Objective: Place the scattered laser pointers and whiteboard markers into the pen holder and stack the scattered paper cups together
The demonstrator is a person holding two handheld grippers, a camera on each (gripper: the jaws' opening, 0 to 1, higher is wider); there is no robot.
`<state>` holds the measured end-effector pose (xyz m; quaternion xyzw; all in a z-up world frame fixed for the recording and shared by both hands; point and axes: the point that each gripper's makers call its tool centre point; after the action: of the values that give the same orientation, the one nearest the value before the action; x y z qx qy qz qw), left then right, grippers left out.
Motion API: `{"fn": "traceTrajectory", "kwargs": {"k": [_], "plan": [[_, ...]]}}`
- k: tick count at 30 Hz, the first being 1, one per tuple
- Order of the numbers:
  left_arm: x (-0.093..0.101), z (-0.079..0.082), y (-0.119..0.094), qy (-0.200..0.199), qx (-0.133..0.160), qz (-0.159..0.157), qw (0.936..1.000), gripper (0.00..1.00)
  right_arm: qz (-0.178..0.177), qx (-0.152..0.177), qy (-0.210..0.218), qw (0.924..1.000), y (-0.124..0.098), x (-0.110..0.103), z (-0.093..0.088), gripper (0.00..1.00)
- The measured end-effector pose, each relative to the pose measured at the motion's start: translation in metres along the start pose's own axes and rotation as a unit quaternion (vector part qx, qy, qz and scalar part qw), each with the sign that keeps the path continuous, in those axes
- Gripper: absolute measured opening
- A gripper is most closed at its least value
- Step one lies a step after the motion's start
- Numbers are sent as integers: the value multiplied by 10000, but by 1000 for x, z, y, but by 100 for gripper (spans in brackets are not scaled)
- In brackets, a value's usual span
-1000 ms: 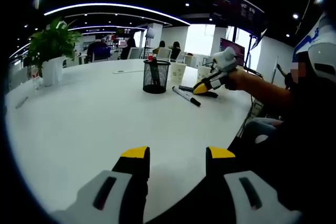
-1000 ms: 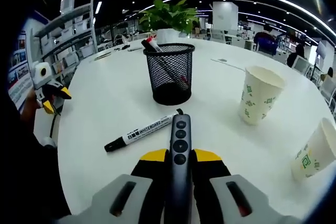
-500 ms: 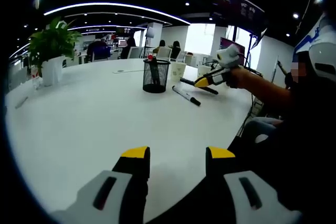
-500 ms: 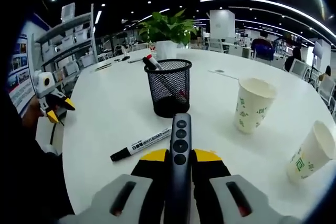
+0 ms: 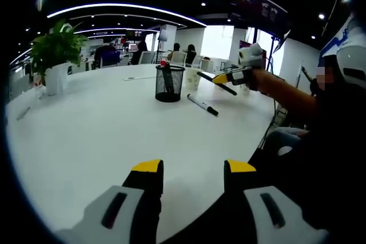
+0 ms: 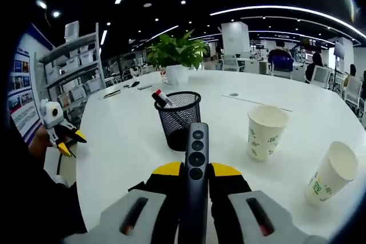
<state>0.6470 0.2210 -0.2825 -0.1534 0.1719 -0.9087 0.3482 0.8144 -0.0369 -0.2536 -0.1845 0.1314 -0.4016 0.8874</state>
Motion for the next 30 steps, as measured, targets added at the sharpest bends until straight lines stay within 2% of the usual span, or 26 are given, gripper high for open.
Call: {"fn": "traceTrajectory", "kwargs": {"k": [18,30], "plan": [[3,1,-2,-24,51,-26,10000,44,119,326,-72,9994,-4,-6,20,20],[5,2,-2,-57,95,-40,9999,44,266,565,-129,9980,-6,-10,42,20]]}}
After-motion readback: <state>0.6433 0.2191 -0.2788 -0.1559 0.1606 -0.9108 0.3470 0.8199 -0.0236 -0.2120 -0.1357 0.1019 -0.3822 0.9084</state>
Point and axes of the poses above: the point that each gripper's makers call its tool centre point, and the gripper's own axes: y roughly forward along the fingers, x roughly to its right, z roughly out of its top, and after that the axes turned 1 degree about -z, right-handed
